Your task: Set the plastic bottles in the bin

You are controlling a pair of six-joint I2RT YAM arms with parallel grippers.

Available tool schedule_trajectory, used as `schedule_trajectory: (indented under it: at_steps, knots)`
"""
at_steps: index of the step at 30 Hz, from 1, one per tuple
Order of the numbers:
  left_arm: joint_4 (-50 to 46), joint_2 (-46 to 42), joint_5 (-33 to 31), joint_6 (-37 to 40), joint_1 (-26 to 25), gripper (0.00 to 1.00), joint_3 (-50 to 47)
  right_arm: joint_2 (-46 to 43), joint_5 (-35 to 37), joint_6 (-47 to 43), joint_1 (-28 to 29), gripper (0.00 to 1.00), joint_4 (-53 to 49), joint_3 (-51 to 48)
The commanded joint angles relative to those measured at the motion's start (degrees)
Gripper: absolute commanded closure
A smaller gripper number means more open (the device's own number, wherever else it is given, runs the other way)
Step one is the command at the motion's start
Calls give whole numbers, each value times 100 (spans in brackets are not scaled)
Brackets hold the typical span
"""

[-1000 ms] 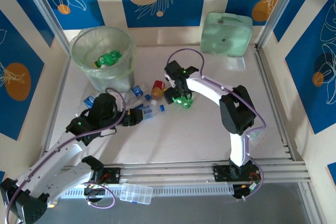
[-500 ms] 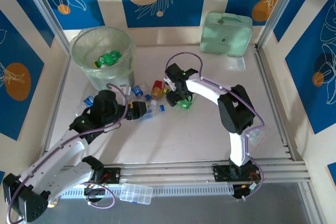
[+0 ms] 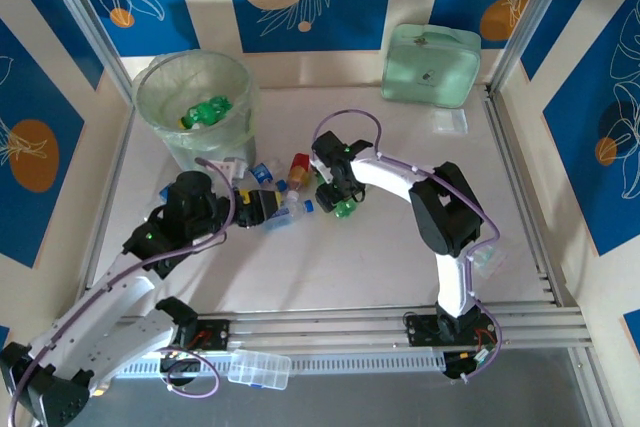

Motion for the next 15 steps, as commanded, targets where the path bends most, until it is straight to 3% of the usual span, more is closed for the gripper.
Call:
schedule_trajectory:
  at_steps: [1, 15]
  knots:
    - [-198, -172, 79, -75, -23, 28, -131, 10, -196, 96, 74, 39, 69, -179]
    - [-273, -381, -332, -393, -23, 28, -208, -1040, -641, 446, 120, 47, 216, -861]
